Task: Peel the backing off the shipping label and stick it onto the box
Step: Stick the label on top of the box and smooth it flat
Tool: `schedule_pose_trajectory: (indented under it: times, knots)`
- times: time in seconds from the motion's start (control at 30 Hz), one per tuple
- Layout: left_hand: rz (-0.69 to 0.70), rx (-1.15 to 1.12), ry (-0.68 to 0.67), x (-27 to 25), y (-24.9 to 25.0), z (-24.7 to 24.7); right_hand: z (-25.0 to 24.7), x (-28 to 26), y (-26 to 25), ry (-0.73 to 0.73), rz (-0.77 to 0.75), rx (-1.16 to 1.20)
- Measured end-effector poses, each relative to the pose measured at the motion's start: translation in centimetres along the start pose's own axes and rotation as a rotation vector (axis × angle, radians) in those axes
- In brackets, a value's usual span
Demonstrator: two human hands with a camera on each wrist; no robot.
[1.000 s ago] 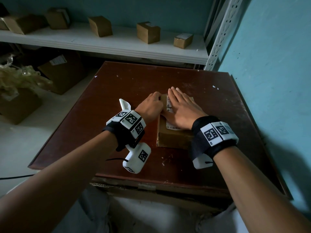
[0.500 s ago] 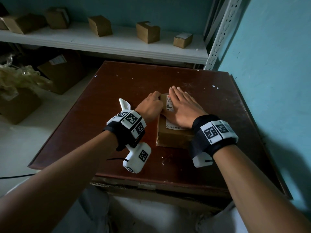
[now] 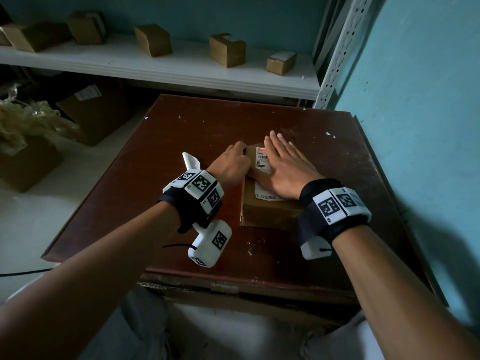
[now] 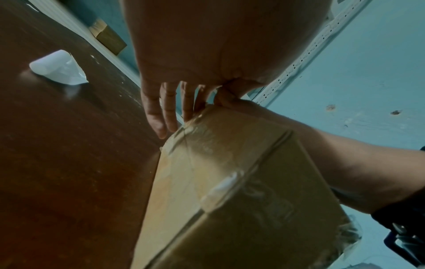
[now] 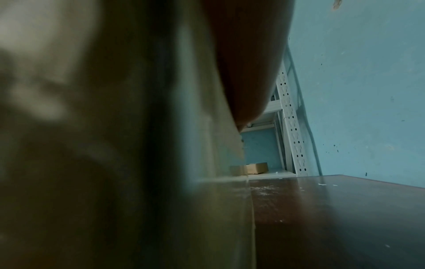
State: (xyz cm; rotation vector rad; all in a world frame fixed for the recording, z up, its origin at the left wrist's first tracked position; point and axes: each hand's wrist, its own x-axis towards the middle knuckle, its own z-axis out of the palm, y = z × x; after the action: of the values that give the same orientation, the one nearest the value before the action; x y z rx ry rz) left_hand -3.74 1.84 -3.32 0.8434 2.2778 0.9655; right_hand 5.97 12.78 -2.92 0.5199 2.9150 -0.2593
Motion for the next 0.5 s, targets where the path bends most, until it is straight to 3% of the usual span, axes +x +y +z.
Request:
schedule_pose_trajectory:
  times: [0.5]
  knots:
    - [-0.027,-0.058,-0.005,0.04,-0.12,0.11,-0.07,-1.04,0.98,-0.006,0.029,0.030]
